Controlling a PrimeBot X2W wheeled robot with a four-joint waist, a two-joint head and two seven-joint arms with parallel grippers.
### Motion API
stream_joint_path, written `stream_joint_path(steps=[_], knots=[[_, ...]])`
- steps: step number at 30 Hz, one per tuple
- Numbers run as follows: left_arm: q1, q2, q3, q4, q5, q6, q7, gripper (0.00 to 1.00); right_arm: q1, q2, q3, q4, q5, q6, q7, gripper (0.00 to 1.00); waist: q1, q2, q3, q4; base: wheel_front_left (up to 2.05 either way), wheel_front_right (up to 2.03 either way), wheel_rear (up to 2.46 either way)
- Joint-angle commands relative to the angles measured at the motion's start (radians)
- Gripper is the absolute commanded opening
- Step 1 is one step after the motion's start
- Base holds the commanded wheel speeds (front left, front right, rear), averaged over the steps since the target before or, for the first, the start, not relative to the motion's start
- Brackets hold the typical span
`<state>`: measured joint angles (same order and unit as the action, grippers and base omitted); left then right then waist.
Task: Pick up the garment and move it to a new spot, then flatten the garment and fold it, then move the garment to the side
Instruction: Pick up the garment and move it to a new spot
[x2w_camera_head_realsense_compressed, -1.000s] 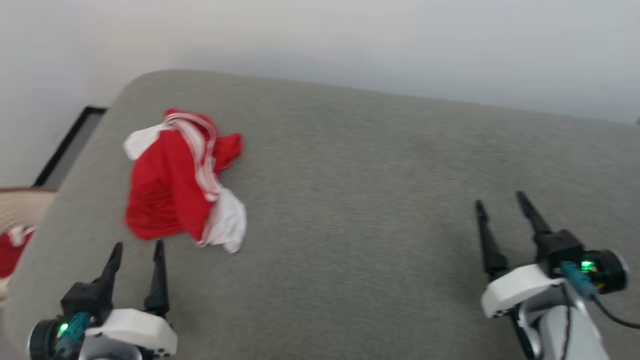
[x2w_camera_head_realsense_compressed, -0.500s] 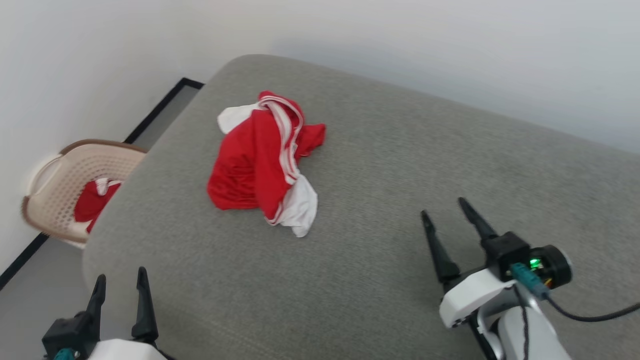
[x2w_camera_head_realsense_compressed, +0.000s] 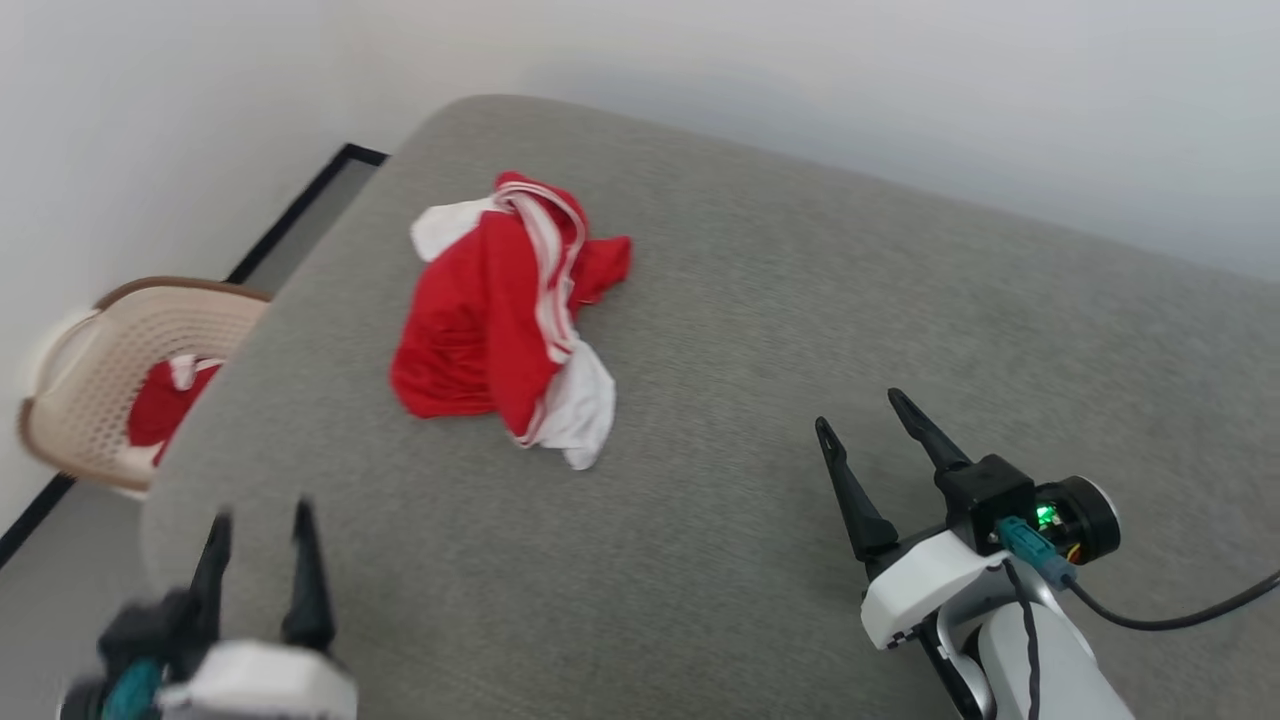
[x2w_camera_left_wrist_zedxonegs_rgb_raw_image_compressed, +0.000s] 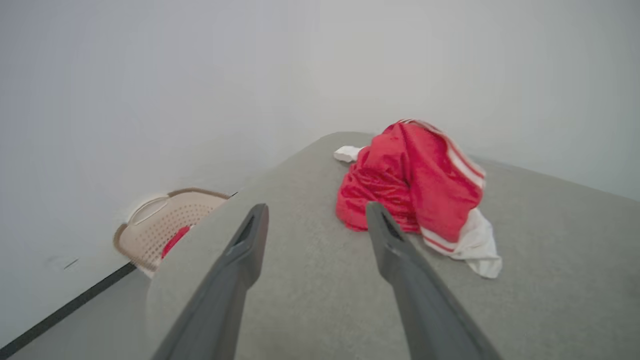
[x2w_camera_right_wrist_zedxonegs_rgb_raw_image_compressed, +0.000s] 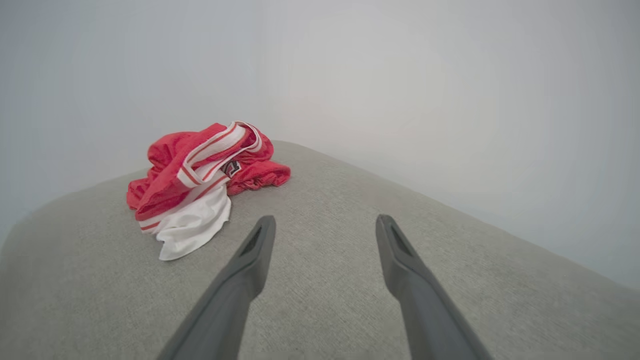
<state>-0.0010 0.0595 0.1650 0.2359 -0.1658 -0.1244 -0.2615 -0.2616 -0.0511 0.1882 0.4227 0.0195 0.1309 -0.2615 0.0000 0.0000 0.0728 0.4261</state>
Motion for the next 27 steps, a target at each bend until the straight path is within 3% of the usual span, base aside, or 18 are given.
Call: stream_joint_path(steps=[1,5,11,20,24,27], knots=[[-0.043,0.016,-0.018,-0.004,0.006,-0.006,-0.005,1.00,-0.010,-0.002,-0.004,-0.002,0.000,0.000,-0.005,1.00,0.0000,0.0000,0.024,-0.038,0.00,0.00,0.00],[-0.175,0.100,-0.127,0.021,-0.036,-0.007,-0.005,1.00,-0.022,-0.001,-0.017,-0.013,-0.006,0.000,-0.005,1.00,0.0000,0.0000,0.069,-0.104,0.00,0.00,0.00],[-0.410,0.312,-0.279,0.164,-0.166,-0.005,0.045,1.00,-0.055,-0.001,-0.014,-0.034,0.013,0.000,-0.005,1.00,0.0000,0.0000,0.149,-0.232,0.00,0.00,0.00],[-0.654,0.595,-0.550,0.295,-0.560,-0.005,0.424,1.00,-0.100,0.001,-0.027,-0.070,0.047,0.000,-0.005,1.00,0.0000,0.0000,0.262,-0.404,0.00,0.00,0.00],[-0.706,0.699,-0.608,0.342,-0.704,-0.005,0.596,1.00,-0.104,0.000,-0.016,-0.084,0.067,0.000,-0.005,1.00,0.0000,0.0000,0.297,-0.461,0.00,0.00,0.00],[-0.734,0.742,-0.617,0.407,-0.763,-0.005,0.676,1.00,-0.113,0.000,-0.005,-0.095,0.080,0.000,-0.005,1.00,0.0000,0.0000,0.324,-0.497,0.00,0.00,0.00]])
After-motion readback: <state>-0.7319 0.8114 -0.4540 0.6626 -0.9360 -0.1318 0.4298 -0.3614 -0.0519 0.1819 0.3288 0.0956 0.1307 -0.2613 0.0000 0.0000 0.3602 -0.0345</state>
